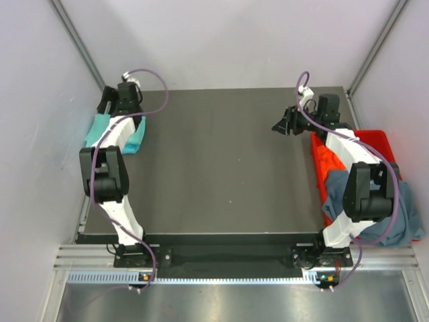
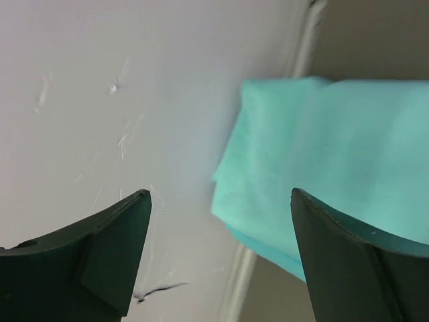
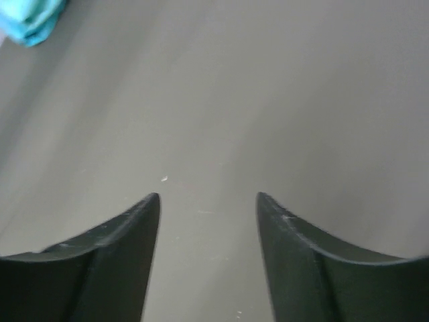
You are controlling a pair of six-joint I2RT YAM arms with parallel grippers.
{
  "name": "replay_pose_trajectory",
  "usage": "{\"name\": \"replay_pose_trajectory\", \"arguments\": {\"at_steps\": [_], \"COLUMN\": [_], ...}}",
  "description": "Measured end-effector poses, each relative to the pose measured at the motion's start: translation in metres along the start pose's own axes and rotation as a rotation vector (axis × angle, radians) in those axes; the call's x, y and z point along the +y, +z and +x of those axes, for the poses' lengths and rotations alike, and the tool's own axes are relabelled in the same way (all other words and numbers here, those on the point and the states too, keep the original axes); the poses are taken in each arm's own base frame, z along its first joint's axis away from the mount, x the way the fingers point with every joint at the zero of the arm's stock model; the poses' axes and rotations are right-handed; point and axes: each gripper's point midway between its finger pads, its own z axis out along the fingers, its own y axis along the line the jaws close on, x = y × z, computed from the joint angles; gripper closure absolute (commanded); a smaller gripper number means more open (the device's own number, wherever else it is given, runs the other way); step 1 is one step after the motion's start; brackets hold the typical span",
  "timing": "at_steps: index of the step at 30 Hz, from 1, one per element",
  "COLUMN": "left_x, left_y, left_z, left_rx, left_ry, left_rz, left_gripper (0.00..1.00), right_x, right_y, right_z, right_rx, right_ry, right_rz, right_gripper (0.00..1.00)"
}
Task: Fold and stack the t-shirts
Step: Neatly place the folded tshirt to the corner
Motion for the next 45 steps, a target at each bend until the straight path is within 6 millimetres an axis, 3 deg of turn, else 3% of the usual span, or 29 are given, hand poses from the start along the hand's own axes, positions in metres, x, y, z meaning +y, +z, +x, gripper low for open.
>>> {"name": "replay_pose_trajectory", "arguments": {"at_steps": [3,4,7,10,13,15,19,22,25,28,33,45], "left_x": [0.002,0.007,0.037,0.058,0.048,0.025,-0.025,-0.044,-0.039,-0.021,-0.003,-0.029], "left_y": [-0.061,-0.081,-0.142,-0.187,-0.216,-0.223,-0.218,-0.220,-0.233,-0.248,-0.264,-0.258], "left_z": [-0.049,-0.064,-0.096,-0.097,-0.077,-0.060,-0.015,0.011,0.017,0.009,0.002,0.027], "left_rx": [-0.157,-0.212,-0.372,-0.475,-0.502,-0.476,-0.351,-0.283,-0.306,-0.373,-0.446,-0.387], "left_ry": [-0.127,-0.180,-0.361,-0.490,-0.536,-0.535,-0.513,-0.513,-0.539,-0.566,-0.600,-0.596], "left_rz": [0.141,0.190,0.338,0.447,0.567,0.650,0.753,0.797,0.807,0.801,0.797,0.839], "left_gripper": [0.08,0.03,0.01,0.01,0.01,0.01,0.01,0.01,0.01,0.01,0.01,0.01], "right_x": [-0.011,-0.015,-0.034,-0.044,-0.044,-0.039,-0.026,-0.023,-0.021,-0.018,-0.017,-0.014], "right_y": [-0.009,-0.012,-0.025,-0.038,-0.052,-0.065,-0.085,-0.092,-0.098,-0.102,-0.104,-0.101], "right_z": [-0.011,-0.015,-0.025,-0.027,-0.026,-0.019,-0.009,-0.005,0.001,0.009,0.017,0.014], "right_rx": [-0.026,-0.035,-0.053,-0.062,-0.076,-0.085,-0.103,-0.107,-0.102,-0.098,-0.083,-0.109], "right_ry": [-0.016,-0.018,0.001,0.023,0.030,0.030,0.016,0.003,-0.005,-0.010,-0.013,-0.031], "right_rz": [0.103,0.141,0.292,0.399,0.459,0.486,0.511,0.526,0.537,0.540,0.542,0.517], "right_gripper": [0.23,0.21,0.17,0.15,0.11,0.10,0.08,0.07,0.06,0.00,0.00,0.00]}}
